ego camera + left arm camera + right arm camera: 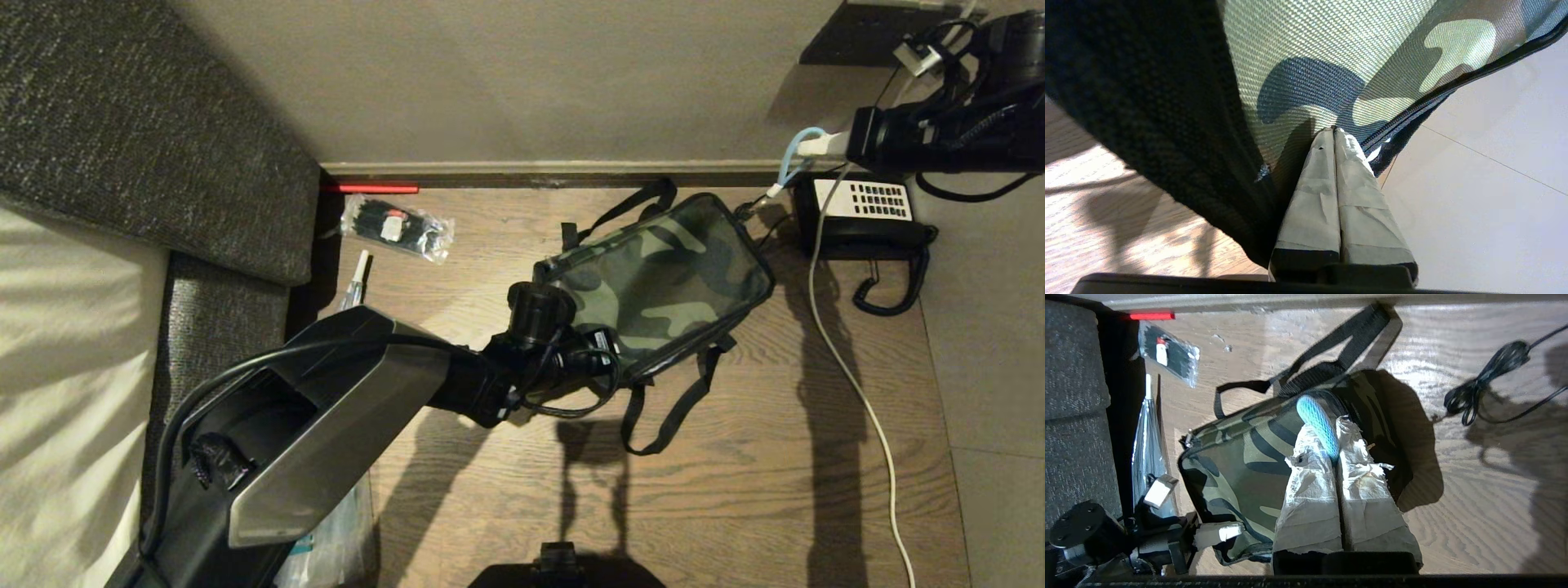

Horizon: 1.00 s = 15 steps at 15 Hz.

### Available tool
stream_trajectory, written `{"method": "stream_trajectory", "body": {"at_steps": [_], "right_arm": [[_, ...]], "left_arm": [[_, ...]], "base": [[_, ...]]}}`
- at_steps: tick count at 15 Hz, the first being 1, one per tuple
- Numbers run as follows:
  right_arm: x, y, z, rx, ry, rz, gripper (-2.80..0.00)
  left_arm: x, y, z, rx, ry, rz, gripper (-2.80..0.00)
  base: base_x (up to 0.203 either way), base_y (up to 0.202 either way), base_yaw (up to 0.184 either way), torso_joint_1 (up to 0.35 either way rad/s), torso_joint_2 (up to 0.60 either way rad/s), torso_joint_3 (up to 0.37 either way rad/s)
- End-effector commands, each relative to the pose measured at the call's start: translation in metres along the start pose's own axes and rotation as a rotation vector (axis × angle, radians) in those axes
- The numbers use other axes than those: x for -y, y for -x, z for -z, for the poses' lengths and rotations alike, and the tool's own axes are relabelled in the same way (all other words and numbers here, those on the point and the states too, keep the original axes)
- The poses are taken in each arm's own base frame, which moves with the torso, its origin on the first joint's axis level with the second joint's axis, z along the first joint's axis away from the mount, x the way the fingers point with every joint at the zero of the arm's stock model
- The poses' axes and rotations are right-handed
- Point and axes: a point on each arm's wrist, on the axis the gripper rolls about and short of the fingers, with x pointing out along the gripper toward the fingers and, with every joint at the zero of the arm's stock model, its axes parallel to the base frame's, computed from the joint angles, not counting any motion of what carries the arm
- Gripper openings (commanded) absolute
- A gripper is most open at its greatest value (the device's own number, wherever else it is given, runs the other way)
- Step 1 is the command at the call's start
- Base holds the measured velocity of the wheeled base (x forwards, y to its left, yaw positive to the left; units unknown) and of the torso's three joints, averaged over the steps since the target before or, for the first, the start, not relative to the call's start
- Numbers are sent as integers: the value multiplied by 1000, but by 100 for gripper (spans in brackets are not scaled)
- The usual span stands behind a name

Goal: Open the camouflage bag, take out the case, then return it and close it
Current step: Open the top of the storage box

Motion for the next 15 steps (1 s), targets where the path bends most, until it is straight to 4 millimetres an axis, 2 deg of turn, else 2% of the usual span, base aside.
{"method": "stream_trajectory", "body": {"at_steps": [1,12,15], "right_arm": [[-6,6,-6,17,12,-8,-280],[-14,14,-12,25,-5,-100,-280],[-8,8,-4,-6,-32,-89,-280]], "left_arm": [[-3,-3,3,-6,5,-5,-280],[-6,-5,6,-11,6,-8,-280],[-6,-5,6,-10,8,-7,-280]], "base": [[0,0,0,0,0,0],[0,0,0,0,0,0],[0,0,0,0,0,0]]}}
